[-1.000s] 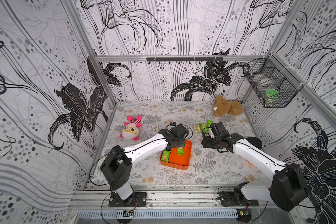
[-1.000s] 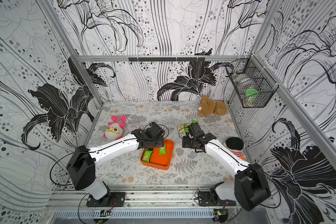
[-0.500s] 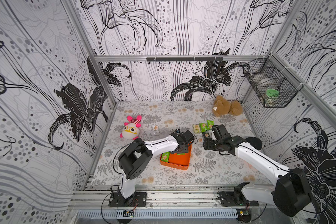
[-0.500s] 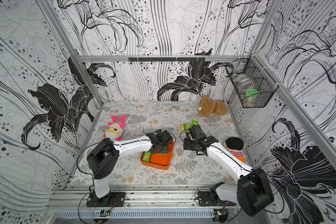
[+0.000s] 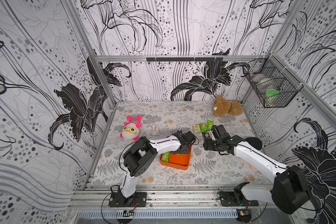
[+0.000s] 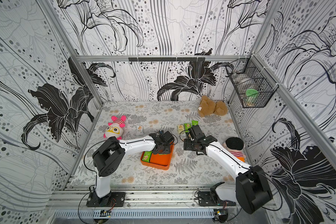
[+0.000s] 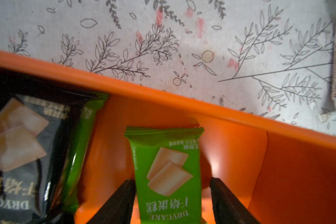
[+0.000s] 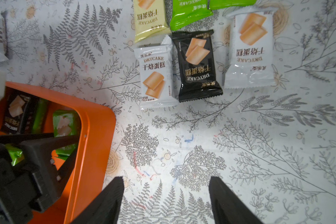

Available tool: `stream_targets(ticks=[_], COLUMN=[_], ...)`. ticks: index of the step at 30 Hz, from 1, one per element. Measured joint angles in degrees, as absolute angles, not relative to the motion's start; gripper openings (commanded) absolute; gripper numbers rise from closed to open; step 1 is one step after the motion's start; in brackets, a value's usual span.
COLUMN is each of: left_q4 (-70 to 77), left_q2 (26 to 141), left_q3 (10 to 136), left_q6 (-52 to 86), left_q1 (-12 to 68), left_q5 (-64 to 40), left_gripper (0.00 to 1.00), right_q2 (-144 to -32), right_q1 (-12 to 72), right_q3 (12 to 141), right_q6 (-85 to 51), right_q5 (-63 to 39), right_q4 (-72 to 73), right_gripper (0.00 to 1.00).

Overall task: Take the cookies out of the storage box
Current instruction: Pick up the cookie from the storage box.

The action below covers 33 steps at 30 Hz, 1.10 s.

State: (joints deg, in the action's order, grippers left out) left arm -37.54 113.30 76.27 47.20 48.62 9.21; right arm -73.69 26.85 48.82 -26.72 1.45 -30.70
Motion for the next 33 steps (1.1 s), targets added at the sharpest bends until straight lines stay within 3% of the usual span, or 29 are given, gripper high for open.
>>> stream_targets(ticks=[8, 20, 33], left_q4=[-36.12, -34.70, -34.68], left_q2=[113.38, 113.86, 112.27], left_q3=[76.25, 76.25, 75.88], left_q6=[46.13, 45.10, 45.12], left_q1=[46.78, 46.46, 47.13], left_q5=[8.93, 8.78, 7.27], left_gripper=[0.62, 0.42, 0.42], right_q2=[-74.65, -75.07, -74.89], right_q1=[26.70, 26.70, 26.70], right_q3=[50.17, 50.54, 50.68], right_q6=[-26.02, -26.02, -26.33], right_q5=[1.80, 2.24, 2.11], right_q4=[-31.05, -31.94, -32.12], right_gripper=[0.75, 0.75, 0.74])
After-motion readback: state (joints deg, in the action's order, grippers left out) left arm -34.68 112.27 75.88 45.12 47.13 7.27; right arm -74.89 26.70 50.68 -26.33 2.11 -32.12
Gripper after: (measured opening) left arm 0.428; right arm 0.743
